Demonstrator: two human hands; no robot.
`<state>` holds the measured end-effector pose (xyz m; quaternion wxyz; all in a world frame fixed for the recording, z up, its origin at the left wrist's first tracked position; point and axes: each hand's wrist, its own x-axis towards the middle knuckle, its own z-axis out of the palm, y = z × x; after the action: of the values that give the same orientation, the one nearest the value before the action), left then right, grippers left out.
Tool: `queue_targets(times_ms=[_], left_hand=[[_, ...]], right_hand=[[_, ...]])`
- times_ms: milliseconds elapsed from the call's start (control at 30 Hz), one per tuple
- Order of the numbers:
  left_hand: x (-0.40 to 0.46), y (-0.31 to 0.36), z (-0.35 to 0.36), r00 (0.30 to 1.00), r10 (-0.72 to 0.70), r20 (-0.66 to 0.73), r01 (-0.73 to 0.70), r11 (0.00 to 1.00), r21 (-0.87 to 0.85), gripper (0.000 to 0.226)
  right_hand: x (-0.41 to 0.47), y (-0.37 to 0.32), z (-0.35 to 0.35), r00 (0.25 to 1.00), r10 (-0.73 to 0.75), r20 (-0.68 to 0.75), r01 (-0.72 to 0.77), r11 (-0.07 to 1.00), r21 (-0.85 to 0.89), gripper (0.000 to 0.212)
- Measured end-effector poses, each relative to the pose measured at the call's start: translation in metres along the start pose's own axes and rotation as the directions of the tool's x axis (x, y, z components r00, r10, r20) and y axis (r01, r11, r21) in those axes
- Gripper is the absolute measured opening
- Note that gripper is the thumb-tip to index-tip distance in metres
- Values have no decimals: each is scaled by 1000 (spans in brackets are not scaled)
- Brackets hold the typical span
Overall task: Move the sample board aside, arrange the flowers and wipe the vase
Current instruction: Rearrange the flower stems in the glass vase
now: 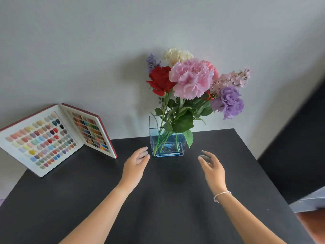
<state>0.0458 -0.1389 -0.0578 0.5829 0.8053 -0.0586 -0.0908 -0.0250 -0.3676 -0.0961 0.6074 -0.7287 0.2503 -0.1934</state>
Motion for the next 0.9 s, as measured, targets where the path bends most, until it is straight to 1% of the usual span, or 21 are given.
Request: queue_targets(times_ms=[100, 200, 367, 467, 567, 633, 767, 900], left_hand=[[13, 0, 7, 995, 100, -23, -99, 995, 28, 35], [26, 0, 11, 974, 217, -57, -214, 975, 52, 35], [46, -2, 23, 901, 416, -120, -403, 907, 123, 32], [47, -2, 33, 855, 501, -131, -482, 863, 154, 30], [36, -5, 42, 817, 557, -148, -534, 829, 168, 30], [20, -8, 45, 804, 576, -148, -546, 813, 201, 33], [-15, -1, 48, 808, 576, -121, -535, 804, 260, 35], [-20, 25, 47, 797, 594, -107, -534, 776, 335, 34]], right_hand=[[17, 1, 4, 997, -72, 1, 72, 997, 5, 22], [32, 1, 10, 986, -169, 2, 168, 985, 21, 22], [49, 4, 21, 947, -322, 21, 320, 946, 53, 20], [53, 5, 26, 921, -389, 20, 387, 920, 67, 19], [48, 7, 21, 907, -421, -8, 419, 901, 116, 25], [38, 7, 14, 903, -429, -23, 428, 896, 122, 29], [13, -2, -9, 897, -441, -21, 440, 892, 102, 32], [6, -19, -23, 878, -477, -48, 479, 876, 58, 34]])
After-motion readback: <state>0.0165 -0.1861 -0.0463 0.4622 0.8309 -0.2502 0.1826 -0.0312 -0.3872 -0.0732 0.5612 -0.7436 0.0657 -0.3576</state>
